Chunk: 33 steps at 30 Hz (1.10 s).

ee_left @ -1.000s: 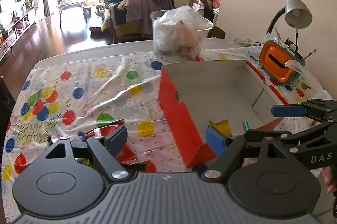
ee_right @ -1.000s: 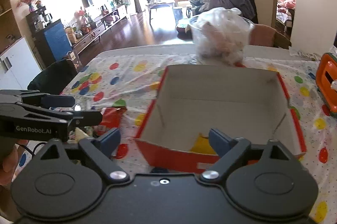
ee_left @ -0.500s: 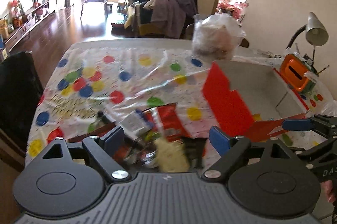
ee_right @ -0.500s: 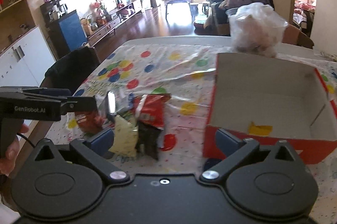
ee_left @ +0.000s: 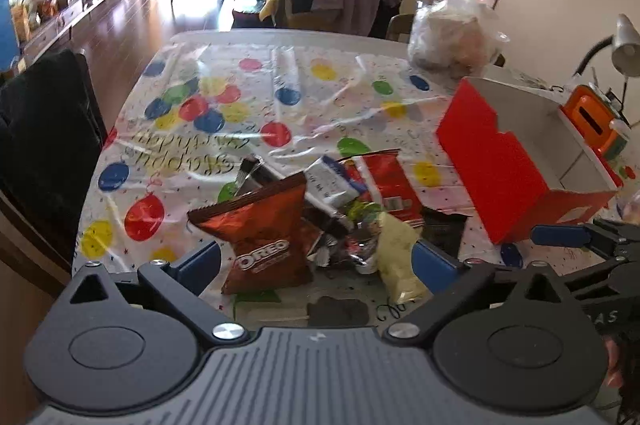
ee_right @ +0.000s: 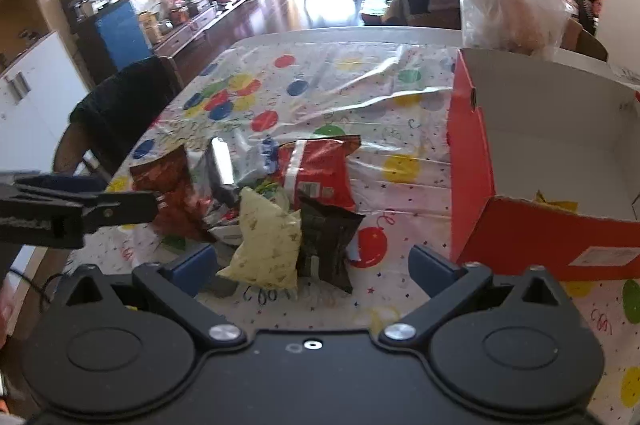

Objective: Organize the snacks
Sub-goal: 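Grasp the Oreo bag with the left gripper while the right grasps the dark chocolate bar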

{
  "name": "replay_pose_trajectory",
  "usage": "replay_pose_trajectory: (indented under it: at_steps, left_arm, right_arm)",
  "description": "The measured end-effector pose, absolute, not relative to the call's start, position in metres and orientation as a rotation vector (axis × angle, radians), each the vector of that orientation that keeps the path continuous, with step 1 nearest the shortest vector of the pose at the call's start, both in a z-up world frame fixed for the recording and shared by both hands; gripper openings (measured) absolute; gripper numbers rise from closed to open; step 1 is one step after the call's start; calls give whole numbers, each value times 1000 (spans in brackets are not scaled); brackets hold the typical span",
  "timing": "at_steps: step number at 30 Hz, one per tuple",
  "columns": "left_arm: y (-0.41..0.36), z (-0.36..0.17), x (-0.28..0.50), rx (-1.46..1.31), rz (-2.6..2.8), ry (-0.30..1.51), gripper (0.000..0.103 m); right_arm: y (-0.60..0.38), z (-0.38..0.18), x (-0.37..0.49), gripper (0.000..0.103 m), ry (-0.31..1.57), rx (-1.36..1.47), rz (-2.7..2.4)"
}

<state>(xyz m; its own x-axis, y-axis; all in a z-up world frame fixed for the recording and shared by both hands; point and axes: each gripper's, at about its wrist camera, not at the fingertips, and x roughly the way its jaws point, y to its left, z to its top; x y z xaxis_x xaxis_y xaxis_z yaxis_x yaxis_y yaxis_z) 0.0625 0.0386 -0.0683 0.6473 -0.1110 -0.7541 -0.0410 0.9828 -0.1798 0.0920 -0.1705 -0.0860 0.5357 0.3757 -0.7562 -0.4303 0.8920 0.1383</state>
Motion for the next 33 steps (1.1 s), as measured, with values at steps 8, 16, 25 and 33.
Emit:
replay_pose_trajectory:
  at_steps: [8,16,25,33]
  left_arm:
    - [55,-96,85,-236,70,930,102]
    - [61,-116,105,-251,146,984,102]
    - [59,-127,116,-245,197,1013,101]
    - [62,-125,117,-267,174,1015,76]
  right_arm:
    - [-165,-110,116,92,937,-19,370]
    - [-158,-128,128,77,986,-14,341]
    - [-153,-134,133,61,968,-14,320]
    - [-153,-133,133,41,974,18,340]
